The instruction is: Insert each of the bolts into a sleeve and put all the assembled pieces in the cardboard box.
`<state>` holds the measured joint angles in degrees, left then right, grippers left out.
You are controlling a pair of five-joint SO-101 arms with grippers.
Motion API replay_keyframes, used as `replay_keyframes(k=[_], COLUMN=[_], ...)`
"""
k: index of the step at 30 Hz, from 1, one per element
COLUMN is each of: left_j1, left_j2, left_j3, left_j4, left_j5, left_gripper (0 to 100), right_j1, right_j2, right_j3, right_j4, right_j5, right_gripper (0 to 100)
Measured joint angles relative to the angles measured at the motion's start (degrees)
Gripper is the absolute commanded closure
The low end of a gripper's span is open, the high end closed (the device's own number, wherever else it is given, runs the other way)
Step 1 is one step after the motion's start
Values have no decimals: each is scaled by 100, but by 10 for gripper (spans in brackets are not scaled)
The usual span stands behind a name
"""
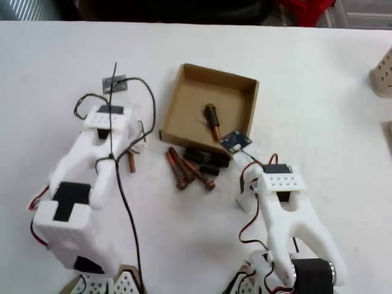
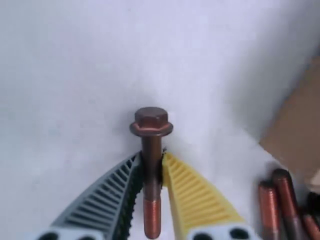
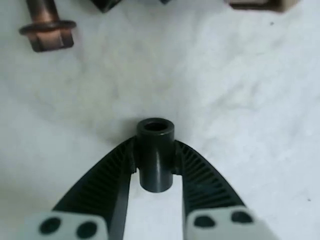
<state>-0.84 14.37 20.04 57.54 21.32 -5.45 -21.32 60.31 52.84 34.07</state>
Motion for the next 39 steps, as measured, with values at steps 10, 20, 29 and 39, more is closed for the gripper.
replay_keyframes(k=[10, 20, 29, 39], left_j1=[35, 35, 35, -9], left_j2=[-264, -264, -264, 501], left_j3=[264, 264, 264, -519], left_j4=[0, -202, -202, 229], left_j5=[-176, -176, -176, -176], left_gripper=[779, 847, 849, 850], right_j1=[0, 0, 0, 0], right_j2=[0, 0, 0, 0], right_j3=[0, 0, 0, 0], right_j4=[9, 9, 9, 9], right_j5=[0, 0, 0, 0], right_gripper=[981, 981, 981, 981])
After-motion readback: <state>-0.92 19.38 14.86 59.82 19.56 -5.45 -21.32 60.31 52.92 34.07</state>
